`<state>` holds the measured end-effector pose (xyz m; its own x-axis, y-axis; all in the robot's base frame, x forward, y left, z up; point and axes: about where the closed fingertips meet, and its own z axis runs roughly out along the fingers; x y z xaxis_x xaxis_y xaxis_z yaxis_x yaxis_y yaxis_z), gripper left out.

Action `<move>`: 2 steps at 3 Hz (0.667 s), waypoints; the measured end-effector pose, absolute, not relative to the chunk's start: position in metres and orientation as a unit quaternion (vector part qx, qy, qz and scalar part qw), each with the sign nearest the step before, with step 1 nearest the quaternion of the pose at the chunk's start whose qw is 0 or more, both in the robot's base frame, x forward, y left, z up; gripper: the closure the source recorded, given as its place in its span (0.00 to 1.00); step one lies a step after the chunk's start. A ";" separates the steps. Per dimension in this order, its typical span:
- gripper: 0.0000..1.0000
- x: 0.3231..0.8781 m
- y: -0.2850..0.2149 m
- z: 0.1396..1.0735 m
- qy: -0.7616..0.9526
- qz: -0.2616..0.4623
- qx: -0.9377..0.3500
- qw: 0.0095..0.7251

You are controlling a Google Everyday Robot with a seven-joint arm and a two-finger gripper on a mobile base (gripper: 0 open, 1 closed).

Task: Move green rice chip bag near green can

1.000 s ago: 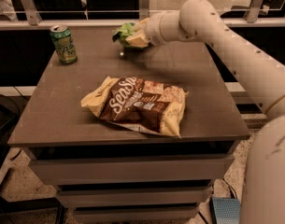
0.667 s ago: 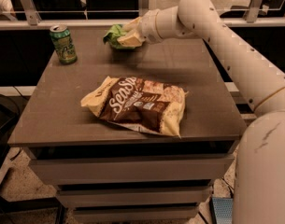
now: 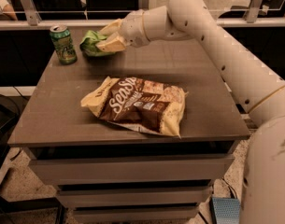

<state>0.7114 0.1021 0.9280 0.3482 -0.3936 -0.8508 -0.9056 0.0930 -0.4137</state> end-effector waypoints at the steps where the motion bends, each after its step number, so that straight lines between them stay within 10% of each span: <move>1: 1.00 0.682 0.124 0.920 0.503 0.265 -0.641 0.515; 2: 1.00 0.669 0.141 0.906 0.497 0.277 -0.651 0.502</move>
Offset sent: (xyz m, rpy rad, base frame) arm -0.0569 0.0526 -0.0366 -0.0273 0.0584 0.1312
